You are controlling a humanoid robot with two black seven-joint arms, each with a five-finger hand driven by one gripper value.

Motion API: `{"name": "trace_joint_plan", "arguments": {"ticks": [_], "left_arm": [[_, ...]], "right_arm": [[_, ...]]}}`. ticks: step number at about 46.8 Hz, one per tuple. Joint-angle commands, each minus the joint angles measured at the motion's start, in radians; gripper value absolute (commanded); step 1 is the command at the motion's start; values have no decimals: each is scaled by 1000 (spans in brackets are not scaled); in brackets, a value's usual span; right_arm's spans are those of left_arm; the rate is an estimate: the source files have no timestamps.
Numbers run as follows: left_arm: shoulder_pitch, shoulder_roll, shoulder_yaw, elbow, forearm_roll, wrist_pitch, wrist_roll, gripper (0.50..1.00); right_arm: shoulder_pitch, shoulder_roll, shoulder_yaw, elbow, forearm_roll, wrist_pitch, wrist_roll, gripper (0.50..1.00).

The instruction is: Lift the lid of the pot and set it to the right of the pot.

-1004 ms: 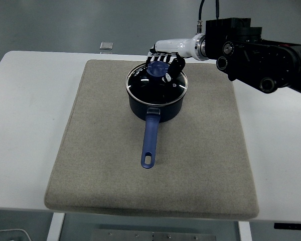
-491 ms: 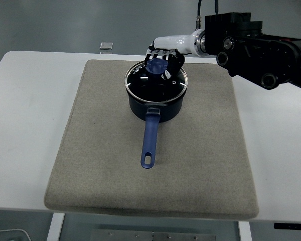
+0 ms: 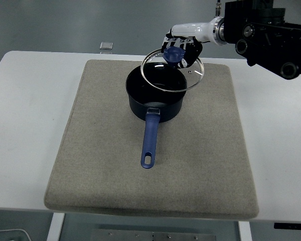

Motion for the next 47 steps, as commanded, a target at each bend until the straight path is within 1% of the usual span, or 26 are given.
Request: {"name": "trace_joint_plan", "arguments": {"ticks": [1, 14, 19, 23, 30, 41, 44, 47], "left_arm": [[1, 0, 0, 0, 0, 0, 0, 1000], [0, 0, 0, 0, 0, 0, 0, 1000], [0, 0, 0, 0, 0, -1, 0, 1000], [0, 0, 0, 0, 0, -1, 0, 1000], [0, 0, 0, 0, 0, 0, 0, 1000], [0, 0, 0, 0, 0, 0, 0, 1000], [0, 0, 0, 0, 0, 0, 0, 1000], [0, 0, 0, 0, 0, -1, 0, 1000]], "right_arm": [[-4, -28, -1, 0, 0, -1, 2, 517], [-16, -111, 0, 0, 1, 1, 8, 517], [-24, -135, 0, 0, 1, 1, 20, 517], [-50, -146, 0, 0, 0, -1, 30, 517], [-87, -159, 3, 0, 0, -10, 31, 517], [-126, -175, 6, -11, -2, -17, 36, 519], [-143, -180, 6, -11, -2, -30, 42, 527], [-168, -180, 8, -11, 0, -47, 43, 549]]}}
